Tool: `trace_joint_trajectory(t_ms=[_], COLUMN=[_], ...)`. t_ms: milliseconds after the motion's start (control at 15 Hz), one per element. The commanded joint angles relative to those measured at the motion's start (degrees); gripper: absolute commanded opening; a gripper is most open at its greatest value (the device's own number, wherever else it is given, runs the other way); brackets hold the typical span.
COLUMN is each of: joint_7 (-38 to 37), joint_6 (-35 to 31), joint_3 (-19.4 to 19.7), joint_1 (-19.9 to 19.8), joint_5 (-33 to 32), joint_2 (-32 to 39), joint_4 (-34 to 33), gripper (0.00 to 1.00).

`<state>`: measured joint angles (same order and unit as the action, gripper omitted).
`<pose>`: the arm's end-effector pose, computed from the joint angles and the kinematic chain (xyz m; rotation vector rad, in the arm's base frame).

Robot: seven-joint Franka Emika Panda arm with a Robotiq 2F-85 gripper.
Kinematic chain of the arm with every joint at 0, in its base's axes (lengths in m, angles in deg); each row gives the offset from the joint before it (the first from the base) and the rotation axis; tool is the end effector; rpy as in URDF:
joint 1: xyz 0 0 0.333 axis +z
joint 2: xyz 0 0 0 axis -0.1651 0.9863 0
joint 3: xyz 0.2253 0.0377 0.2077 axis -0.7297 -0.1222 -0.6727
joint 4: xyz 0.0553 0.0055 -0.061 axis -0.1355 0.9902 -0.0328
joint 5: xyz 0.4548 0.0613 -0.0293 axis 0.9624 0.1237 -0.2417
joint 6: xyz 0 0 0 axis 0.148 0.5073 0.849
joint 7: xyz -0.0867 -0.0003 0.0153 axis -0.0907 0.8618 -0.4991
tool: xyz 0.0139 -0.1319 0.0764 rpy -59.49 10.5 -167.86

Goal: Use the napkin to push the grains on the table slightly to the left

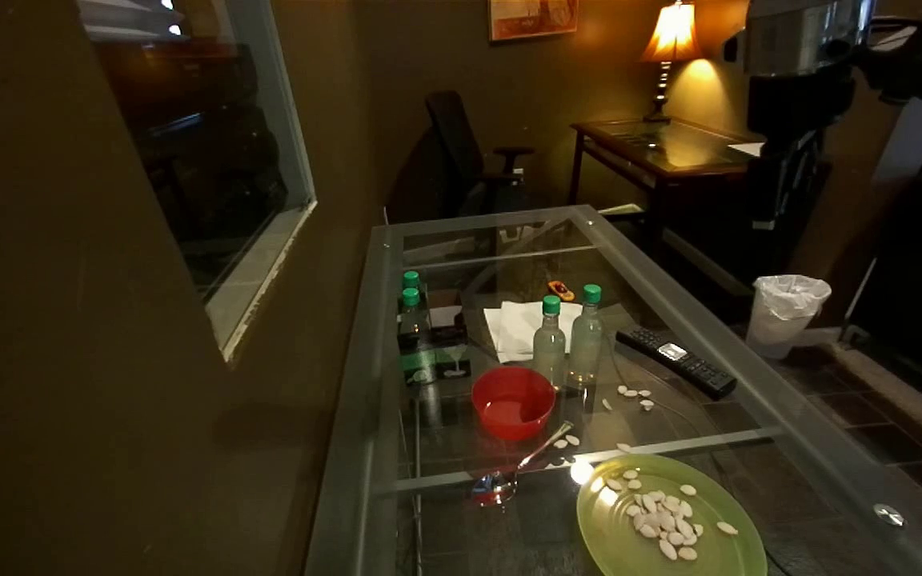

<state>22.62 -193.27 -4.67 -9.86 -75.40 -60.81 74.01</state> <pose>0.5239 -0.0079 0.3599 2.9259 0.1470 -0.1445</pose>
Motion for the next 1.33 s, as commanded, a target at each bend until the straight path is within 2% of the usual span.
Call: trace_joint_trajectory(t_ms=[0,133,400,800,867,933,1067,1133,1267], joint_7=[-9.9,-16.7,-26.6,-32.1,-33.8,-33.6,-34.3,-32.5,-32.9], joint_6=[-11.7,-18.2,-24.7,-24.9,-24.5,-20.0,-20.4,-22.3,-22.2], joint_3=[0.2,0.3,2.2,4.8,5.2,4.7,4.9,5.4,5.5], joint_1=[-1.5,-2.1,-1.3,1.4,1.9,2.1,2.8,2.8,3.3], joint_5=[-2.4,-3.6,-3.3,-0.9,-0.3,2.3,3.0,1.9,2.6], joint_2=[7.8,12.5,21.9,29.6,31.0,32.7,35.6,31.7,34.1], joint_4=[-1.5,-2.7,-8.8,-17.2,-18.8,-21.3,-23.3,-19.0,-20.8], gripper=[1.0,1.0,1.0,1.0,1.0,1.0,1.0,1.0,1.0])
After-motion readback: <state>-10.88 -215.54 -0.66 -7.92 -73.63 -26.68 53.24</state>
